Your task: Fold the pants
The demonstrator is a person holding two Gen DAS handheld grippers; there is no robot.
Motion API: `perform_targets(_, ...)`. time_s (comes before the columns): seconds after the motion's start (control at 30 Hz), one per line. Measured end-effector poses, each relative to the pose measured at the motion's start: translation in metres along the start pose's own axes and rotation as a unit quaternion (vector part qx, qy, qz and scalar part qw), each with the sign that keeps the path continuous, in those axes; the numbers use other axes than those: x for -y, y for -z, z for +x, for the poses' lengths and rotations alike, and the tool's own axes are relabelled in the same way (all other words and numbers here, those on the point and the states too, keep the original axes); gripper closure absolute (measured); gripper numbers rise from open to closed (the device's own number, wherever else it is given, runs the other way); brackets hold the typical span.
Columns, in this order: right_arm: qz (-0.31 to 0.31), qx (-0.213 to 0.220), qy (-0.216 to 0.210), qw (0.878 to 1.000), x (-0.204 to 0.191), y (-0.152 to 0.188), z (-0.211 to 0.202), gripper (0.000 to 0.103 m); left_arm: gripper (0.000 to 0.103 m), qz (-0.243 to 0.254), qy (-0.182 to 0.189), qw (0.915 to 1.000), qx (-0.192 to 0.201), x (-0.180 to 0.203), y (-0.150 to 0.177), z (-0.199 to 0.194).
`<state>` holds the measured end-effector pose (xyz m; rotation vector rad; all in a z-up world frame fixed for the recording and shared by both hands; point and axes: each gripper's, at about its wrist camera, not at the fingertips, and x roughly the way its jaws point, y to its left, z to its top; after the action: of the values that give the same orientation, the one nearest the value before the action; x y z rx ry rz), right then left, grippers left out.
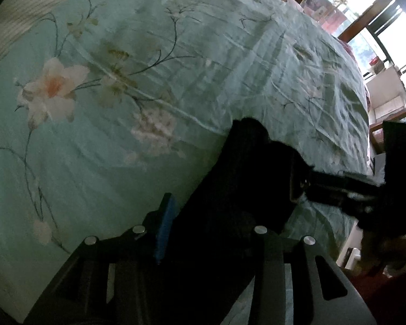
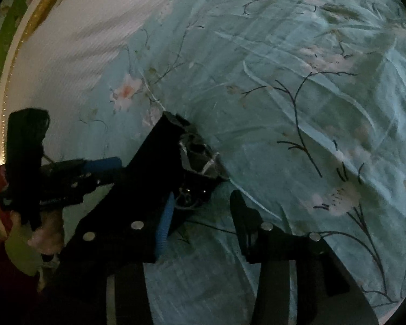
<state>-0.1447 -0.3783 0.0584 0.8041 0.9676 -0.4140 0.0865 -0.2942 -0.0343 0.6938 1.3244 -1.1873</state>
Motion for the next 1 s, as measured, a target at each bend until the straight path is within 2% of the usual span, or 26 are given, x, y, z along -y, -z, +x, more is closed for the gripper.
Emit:
perform_targets(0.13,0.000,-0.002,-0.017,1.000,0.000,0.000,0.013,0.059,0.060,0.005,0.023,0.9995,-0.021,0.006,-0.016,0.016)
perform_targets(0.27,-0.011,0.009,-0.036,0.999,0.000,0.000,0.023,0.059,0.059,0.008,0.027,0.9984,-0.050,0.011,-0.028,0.041)
perform_targets(0.3,-0.008,0.012,-0.042,0.999,0.002,0.000,0.025,0.063,0.059,0.006,0.026,0.9981,-0.055,0.011,-0.030,0.047)
perform_targets(0.33,0.005,0.017,-0.043,0.999,0.009,0.000,0.026,0.086,0.059,0.001,0.027,0.9977,-0.062,0.010,-0.033,0.054)
perform_targets(0.4,0.046,0.017,-0.075,0.996,0.024,0.001,0.027,0.090,0.062,-0.013,0.035,0.9970,-0.068,0.011,-0.037,0.064)
perform_targets(0.43,0.061,0.022,-0.088,0.994,0.031,0.002,0.025,0.091,0.068,-0.015,0.041,0.9971,-0.063,0.012,-0.038,0.064)
perform_targets(0.47,0.060,0.022,-0.090,0.994,0.032,0.003,0.024,0.091,0.088,-0.013,0.053,0.9968,-0.058,0.016,-0.039,0.064)
perform_targets(0.5,0.054,0.024,-0.089,0.994,0.030,0.003,0.022,0.091,0.090,-0.008,0.057,0.9968,-0.054,0.021,-0.040,0.063)
perform_targets(0.6,0.043,0.025,-0.091,0.995,0.025,0.002,0.018,0.091,0.093,0.007,0.044,0.9983,-0.037,0.027,-0.037,0.056)
perform_targets(0.77,0.028,0.028,-0.119,0.992,0.014,-0.001,0.007,0.091,0.094,-0.012,0.067,0.9977,0.000,0.020,-0.031,0.020)
perform_targets(1.0,-0.016,0.032,-0.177,0.983,-0.031,-0.003,-0.013,0.091,0.094,-0.027,0.085,0.9939,0.066,0.009,-0.002,-0.046)
